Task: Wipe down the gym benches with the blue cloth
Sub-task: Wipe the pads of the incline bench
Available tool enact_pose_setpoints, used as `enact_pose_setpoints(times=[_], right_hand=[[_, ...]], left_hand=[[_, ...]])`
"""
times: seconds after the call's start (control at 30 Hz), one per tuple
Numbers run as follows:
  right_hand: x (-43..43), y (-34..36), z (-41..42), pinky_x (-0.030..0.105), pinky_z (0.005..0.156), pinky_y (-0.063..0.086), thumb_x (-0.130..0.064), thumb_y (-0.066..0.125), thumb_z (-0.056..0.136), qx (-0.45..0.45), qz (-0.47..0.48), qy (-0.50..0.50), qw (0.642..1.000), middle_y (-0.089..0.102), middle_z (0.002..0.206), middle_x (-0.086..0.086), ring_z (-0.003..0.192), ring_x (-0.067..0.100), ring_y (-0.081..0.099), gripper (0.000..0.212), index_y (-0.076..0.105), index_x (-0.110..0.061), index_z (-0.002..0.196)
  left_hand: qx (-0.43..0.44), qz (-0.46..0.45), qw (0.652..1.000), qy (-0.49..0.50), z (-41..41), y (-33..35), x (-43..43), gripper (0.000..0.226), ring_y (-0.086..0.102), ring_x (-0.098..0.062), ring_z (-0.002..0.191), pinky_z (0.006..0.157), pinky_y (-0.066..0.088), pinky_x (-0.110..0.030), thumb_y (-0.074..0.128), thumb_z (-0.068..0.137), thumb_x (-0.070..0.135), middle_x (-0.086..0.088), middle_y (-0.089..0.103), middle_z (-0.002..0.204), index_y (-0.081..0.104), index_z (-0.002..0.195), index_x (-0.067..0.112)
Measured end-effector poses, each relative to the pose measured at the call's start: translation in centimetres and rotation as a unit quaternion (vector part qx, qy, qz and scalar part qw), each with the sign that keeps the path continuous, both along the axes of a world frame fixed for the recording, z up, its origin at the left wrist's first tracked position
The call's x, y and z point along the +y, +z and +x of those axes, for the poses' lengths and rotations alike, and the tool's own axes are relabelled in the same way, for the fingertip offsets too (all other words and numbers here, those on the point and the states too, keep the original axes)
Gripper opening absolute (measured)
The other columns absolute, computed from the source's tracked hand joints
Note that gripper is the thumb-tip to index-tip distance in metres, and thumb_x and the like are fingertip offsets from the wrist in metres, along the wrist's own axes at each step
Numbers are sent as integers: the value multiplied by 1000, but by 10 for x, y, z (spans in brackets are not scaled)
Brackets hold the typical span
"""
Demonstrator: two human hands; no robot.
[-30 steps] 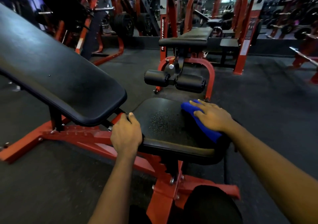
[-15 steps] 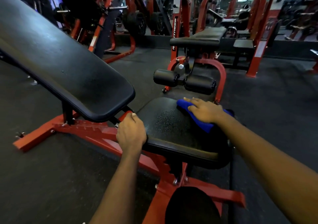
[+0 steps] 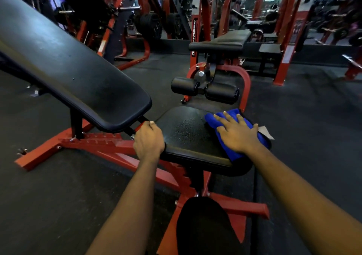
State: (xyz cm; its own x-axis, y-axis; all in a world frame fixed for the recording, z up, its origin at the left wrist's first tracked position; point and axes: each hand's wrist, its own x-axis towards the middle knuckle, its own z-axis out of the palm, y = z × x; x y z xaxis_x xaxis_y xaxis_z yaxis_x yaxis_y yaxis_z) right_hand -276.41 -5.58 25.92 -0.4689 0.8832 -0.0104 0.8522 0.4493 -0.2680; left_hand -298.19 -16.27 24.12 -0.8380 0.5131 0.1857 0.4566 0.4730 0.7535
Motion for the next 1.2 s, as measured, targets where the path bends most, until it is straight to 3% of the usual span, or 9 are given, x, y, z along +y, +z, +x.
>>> enact_pose_setpoints(times=[0.13,0.3,0.47,0.63,0.73,0.87,1.07,1.2], right_hand=[[-35,-4,11,74,109,4,-40,26,103,55,10,-47,997,1,164,-17,152,20,-4,51,17,-48,152],[-73,-16,-3,70,112,8,-43,24,102,20,107,-43,993,7,164,-16,152,22,2,51,17,-45,153],[-57,-4,-10,70,112,6,-42,24,102,33,55,-45,997,9,164,-14,151,20,5,50,22,-45,152],[-102,-21,-12,61,116,8,-49,21,101,16,143,-40,989,15,163,-12,151,20,8,52,19,-43,153],[-69,-12,-11,63,117,9,-49,22,102,13,102,-12,995,12,164,-14,151,19,7,51,18,-46,152],[-24,3,-38,68,114,4,-45,21,102,-14,13,-57,998,5,165,-8,152,25,2,52,16,-42,154],[-82,-14,-37,58,118,6,-47,24,102,-18,111,-68,991,10,165,-7,152,23,6,54,16,-38,155],[-44,-2,-50,61,117,7,-46,22,103,-31,55,-54,997,5,165,-5,152,26,3,54,14,-37,155]], left_hand=[[10,-1,1000,-1,0,-2,1,38,57,-40,104,79,36,-41,30,103,33,-18,63,114,61,109,12],[24,-1,1000,-6,-3,-5,2,42,58,-41,105,84,42,-45,29,103,35,-19,64,113,62,110,9],[24,-7,999,-28,-1,-2,-5,44,57,-41,108,86,42,-44,27,105,34,-20,63,116,60,114,7],[22,-10,999,-40,-4,-1,-2,44,57,-41,109,87,43,-46,26,104,34,-22,62,118,59,116,6],[27,-15,999,-40,-8,-5,-1,44,57,-40,108,86,43,-47,27,104,34,-20,63,116,59,115,7],[38,1,999,-38,-10,-9,1,43,58,-39,105,85,44,-47,28,103,34,-20,65,111,61,110,8],[43,18,998,-33,-13,-12,5,42,60,-38,100,85,47,-48,29,102,33,-19,66,107,62,106,7],[49,25,998,-26,-15,-14,6,42,61,-38,96,84,49,-49,30,102,32,-18,67,102,63,101,7]])
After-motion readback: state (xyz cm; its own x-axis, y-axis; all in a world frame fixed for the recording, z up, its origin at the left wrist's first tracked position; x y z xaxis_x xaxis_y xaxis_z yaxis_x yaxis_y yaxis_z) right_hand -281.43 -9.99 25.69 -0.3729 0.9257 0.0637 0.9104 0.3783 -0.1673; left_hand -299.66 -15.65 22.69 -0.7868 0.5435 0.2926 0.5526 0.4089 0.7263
